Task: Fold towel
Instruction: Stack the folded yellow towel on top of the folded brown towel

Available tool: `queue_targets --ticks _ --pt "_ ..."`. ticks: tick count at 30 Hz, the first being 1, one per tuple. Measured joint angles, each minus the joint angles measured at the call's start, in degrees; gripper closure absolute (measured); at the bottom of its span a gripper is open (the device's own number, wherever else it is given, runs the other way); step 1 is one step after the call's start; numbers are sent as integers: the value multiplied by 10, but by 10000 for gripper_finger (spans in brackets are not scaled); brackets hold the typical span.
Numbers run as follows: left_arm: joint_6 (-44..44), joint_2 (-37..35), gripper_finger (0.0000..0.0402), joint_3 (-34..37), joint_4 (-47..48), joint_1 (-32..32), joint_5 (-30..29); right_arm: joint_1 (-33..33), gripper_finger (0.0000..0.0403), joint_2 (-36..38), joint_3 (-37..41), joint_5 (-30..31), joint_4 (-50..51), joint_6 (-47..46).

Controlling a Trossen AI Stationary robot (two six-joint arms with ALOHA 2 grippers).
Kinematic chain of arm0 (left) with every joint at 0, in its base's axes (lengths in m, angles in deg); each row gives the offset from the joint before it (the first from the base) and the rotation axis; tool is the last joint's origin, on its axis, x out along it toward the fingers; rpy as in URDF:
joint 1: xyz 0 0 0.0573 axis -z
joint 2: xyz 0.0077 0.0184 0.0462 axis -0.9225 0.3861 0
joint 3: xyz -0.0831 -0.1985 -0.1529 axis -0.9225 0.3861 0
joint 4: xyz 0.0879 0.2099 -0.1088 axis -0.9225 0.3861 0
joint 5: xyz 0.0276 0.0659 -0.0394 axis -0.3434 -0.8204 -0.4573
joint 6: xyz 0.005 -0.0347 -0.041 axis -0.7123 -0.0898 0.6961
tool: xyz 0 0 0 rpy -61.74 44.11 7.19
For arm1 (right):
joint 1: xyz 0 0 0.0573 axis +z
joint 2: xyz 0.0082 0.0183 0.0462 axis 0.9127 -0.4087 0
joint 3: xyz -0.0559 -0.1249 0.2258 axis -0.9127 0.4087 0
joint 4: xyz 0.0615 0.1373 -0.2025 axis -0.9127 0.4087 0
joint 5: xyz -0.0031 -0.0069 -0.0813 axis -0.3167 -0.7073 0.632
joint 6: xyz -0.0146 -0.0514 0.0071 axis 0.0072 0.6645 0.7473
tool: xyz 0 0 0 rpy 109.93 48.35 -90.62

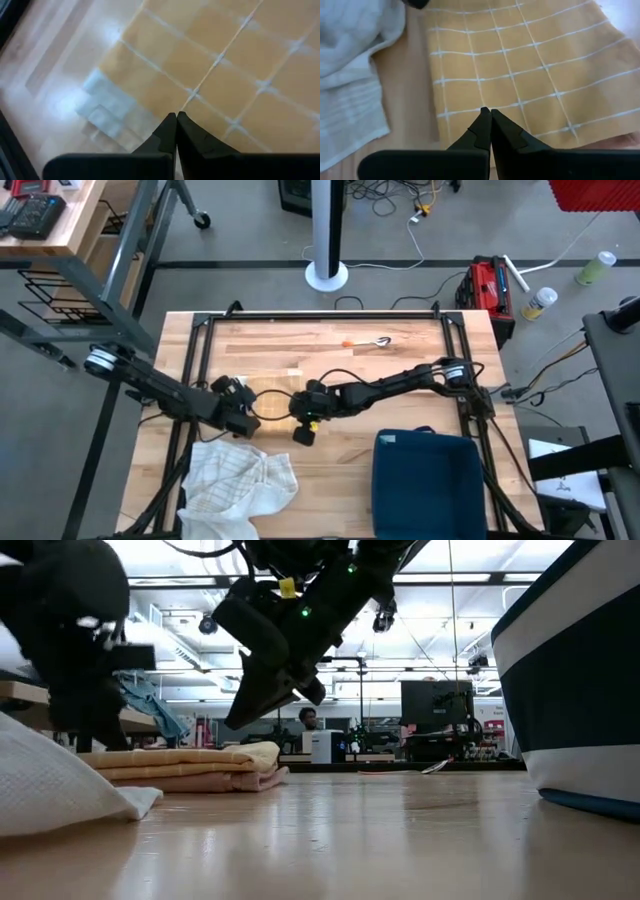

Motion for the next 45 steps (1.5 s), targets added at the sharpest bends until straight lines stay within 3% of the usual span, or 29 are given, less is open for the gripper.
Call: queue_targets --ticks 3,9,11,16,20,27,30,35,39,45 --pt "-8 -46 402 -8 2 5 35 -1 403 0 2 4 1 2" --pt "-14 -92 402 18 -112 8 213 -2 403 -5 4 4 -10 17" --pt "-17 -86 402 34 -160 10 233 -1 403 -14 6 0 -13 28" --pt "-5 -55 402 57 -168 10 235 -1 403 -48 6 1 -20 27" --pt "-20 -35 401 61 -166 11 205 -4 403 -63 2 9 -24 12" --pt "-77 -44 401 65 -93 -6 22 -35 403 -61 -4 36 -14 12" --pt "-79 -64 401 66 -47 -30 -14 -49 403 -61 -12 41 -13 8" --pt "-63 -95 401 60 6 -47 -22 -67 403 -60 -18 52 -8 8" --pt "-61 -136 401 39 30 -45 38 -66 403 -40 -17 41 36 8" --pt "-41 -209 401 9 -10 -37 273 -63 403 5 -17 -25 92 9"
